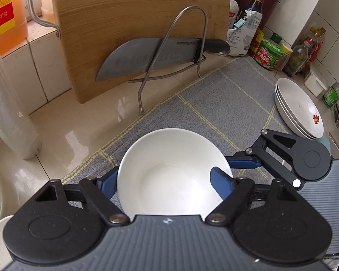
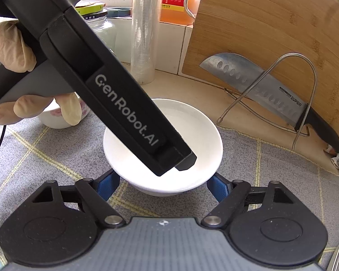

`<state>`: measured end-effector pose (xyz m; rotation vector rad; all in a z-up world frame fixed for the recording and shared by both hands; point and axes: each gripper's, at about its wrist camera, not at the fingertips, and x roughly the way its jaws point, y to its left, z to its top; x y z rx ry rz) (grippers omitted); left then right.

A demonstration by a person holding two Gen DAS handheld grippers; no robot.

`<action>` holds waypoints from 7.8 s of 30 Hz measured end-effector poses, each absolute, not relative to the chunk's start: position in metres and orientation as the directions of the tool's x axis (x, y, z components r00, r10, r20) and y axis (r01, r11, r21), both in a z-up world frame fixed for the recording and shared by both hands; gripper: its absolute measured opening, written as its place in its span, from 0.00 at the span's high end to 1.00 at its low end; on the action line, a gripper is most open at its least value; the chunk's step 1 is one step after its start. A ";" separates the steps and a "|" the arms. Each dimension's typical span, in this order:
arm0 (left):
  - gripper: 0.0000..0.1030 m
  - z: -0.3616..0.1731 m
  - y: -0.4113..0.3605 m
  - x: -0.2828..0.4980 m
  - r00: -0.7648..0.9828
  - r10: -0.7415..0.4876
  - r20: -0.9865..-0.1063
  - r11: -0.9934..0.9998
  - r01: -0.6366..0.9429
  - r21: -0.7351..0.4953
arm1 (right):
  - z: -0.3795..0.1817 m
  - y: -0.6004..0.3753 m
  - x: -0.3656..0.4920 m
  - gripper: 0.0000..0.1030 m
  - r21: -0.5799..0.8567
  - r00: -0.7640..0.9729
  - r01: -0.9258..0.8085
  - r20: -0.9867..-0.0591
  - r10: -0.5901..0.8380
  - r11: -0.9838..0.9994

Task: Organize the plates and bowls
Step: 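Carry the held bowl with the left tool over the placed bowl, then lower the bowl into the other bowl and open the left tool, then withdraw the left tool toward the bowl by the glass jar, then move the left tool over the floral white bowl by the glass jar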

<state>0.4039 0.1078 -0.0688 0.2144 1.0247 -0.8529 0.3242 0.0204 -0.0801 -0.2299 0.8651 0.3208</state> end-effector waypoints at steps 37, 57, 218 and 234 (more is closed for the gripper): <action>0.25 -0.042 0.110 0.379 0.225 -0.544 -0.808 0.631 0.744 -0.218 | -0.059 0.018 0.295 0.15 -0.106 0.642 -0.373 -0.746 0.174 0.922; 0.25 -0.011 0.082 0.318 0.211 -0.577 -0.789 0.543 0.821 -0.177 | -0.034 -0.001 0.225 0.15 -0.147 0.691 -0.290 -0.716 0.101 0.946; 0.01 -0.111 0.242 0.291 0.784 -0.161 -0.600 0.979 0.205 0.006 | -0.038 0.123 0.387 0.00 0.047 0.497 -0.593 -0.764 0.411 0.804; 0.05 -0.107 0.244 0.305 0.806 -0.218 -0.550 0.969 0.244 -0.026 | -0.060 0.154 0.433 0.12 0.154 0.398 -0.607 -0.790 0.466 0.780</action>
